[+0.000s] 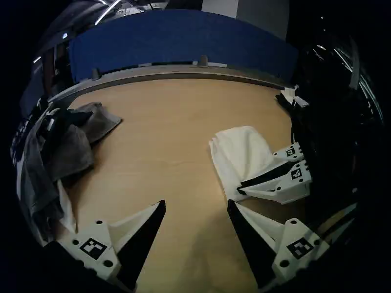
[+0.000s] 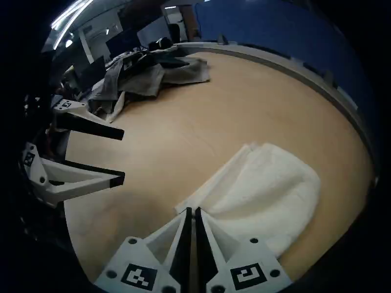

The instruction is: Fold towel

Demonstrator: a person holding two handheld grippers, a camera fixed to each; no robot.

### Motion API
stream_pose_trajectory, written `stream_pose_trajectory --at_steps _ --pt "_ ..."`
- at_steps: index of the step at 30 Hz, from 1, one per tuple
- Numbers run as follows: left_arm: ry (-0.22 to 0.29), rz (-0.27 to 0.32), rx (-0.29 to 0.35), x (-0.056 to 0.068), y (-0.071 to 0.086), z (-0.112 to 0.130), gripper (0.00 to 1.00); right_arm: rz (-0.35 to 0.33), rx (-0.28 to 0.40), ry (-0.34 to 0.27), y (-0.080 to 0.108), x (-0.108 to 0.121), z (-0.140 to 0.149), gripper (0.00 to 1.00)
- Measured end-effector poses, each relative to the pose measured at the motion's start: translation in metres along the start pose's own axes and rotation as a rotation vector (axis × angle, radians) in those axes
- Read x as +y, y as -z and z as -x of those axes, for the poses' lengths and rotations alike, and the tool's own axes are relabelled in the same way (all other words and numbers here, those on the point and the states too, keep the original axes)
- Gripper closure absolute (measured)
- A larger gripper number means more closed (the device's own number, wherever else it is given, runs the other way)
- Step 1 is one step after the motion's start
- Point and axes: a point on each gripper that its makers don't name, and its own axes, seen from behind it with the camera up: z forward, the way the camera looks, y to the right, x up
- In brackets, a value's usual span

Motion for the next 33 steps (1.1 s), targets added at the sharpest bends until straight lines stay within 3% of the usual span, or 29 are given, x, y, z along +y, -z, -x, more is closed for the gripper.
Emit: stream_pose_trajectory --at_steps 5,7,9,13,16,20,33 --pt "-0.006 -0.001 0.002 0.001 0.001 -0.003 0.06 0.004 0.008 0.0 0.002 0.0 -0.002 0.93" --pt "-0.008 -0.002 0.002 0.001 0.001 -0.003 0.06 0.004 0.021 -0.001 0.005 0.0 -0.005 0.88" --pt "-0.009 -0.004 0.001 0.001 0.001 -0.002 0.06 0.005 0.035 -0.001 0.009 0.0 -0.008 0.73" --pt "-0.009 -0.005 -0.002 0.0 0.001 0.0 0.06 0.011 0.069 0.006 0.024 0.003 -0.016 0.27" --pt "-0.011 -0.008 -0.004 -0.001 0.001 0.001 0.06 0.029 0.09 0.012 0.034 0.01 -0.02 0.1" --pt "-0.013 -0.012 -0.004 -0.002 0.002 0.001 0.06 0.062 0.111 0.019 0.045 0.022 -0.022 0.0" --pt "-0.009 -0.02 0.0 -0.003 0.004 -0.004 0.06 0.161 0.094 0.006 0.075 0.055 0.019 0.0"
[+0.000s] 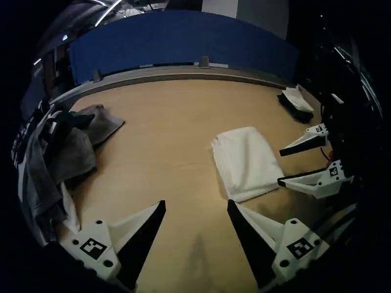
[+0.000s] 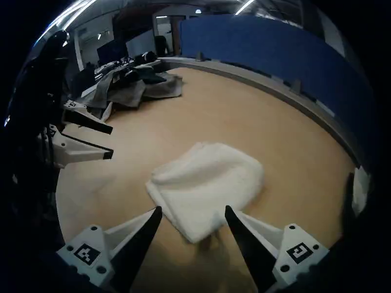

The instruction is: Fold towel

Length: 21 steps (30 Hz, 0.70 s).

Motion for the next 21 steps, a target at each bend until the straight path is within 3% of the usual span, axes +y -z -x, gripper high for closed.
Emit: stream_pose_trajectory --at_steps 12,17,21 --pt "0.0 -0.022 0.009 -0.005 0.003 -0.004 0.06 0.03 -0.018 -0.008 0.001 0.007 0.017 0.0" --pt "0.01 -0.07 0.031 -0.015 0.007 -0.008 0.06 0.035 -0.029 -0.013 -0.001 0.006 0.023 0.0" --pt "0.028 -0.139 0.055 -0.03 0.013 -0.011 0.06 0.04 -0.038 -0.018 -0.002 0.006 0.027 0.0"
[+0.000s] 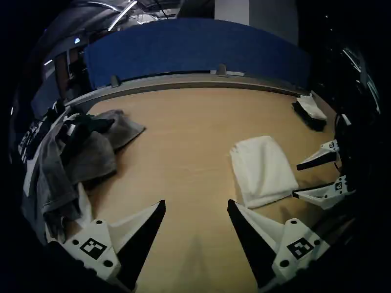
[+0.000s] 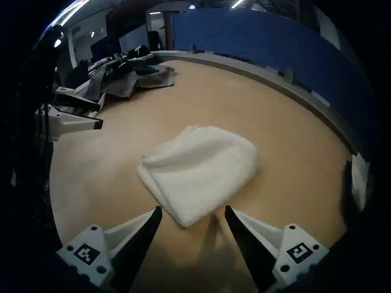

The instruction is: Fold towel

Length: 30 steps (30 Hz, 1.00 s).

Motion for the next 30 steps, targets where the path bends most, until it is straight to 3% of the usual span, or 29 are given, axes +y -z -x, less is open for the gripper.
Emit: stream_pose_trajectory --at_steps 11,14,20,27,30 --pt "0.087 -0.124 0.041 -0.034 0.012 -0.001 0.06 0.013 -0.014 -0.024 -0.004 0.002 0.005 0.16" --pt "0.101 -0.136 0.046 -0.039 0.014 -0.002 0.06 0.015 -0.021 -0.025 -0.005 0.002 0.007 0.26" --pt "0.11 -0.159 0.06 -0.046 0.016 -0.005 0.06 0.002 -0.043 -0.02 -0.005 -0.002 0.013 0.33" --pt "0.119 -0.169 0.064 -0.05 0.017 -0.005 0.06 -0.011 -0.07 -0.025 -0.006 -0.006 0.021 0.64" --pt "0.118 -0.17 0.064 -0.05 0.016 -0.005 0.06 -0.012 -0.077 -0.034 -0.007 -0.006 0.024 0.83"
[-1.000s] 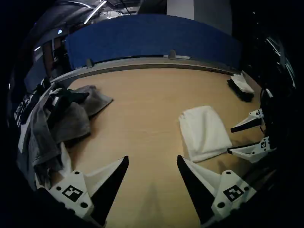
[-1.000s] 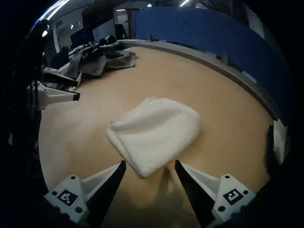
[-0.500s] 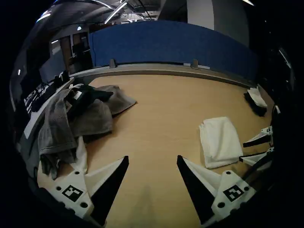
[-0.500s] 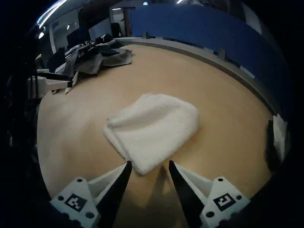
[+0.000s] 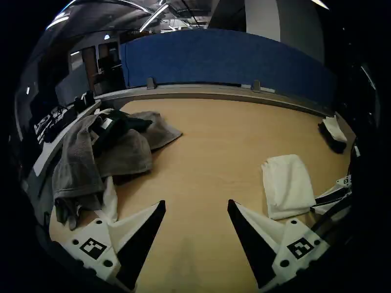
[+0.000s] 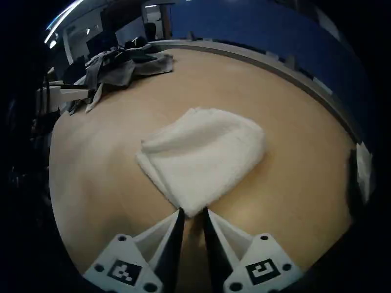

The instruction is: Fold towel

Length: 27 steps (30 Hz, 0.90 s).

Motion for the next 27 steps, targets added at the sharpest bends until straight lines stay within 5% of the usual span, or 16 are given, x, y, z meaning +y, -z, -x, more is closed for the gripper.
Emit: stream_pose_trajectory --at_steps 4,15,27 --pt "-0.003 -0.002 0.001 -0.001 0.0 0.0 0.06 -0.003 0.001 -0.011 -0.001 0.001 0.001 0.93" --pt "-0.004 -0.003 0.003 -0.001 0.002 -0.001 0.06 -0.004 0.025 -0.009 0.003 0.0 -0.007 0.95" --pt "0.0 -0.006 0.006 -0.004 0.004 -0.003 0.06 0.014 0.196 0.002 0.044 0.009 -0.072 0.95"
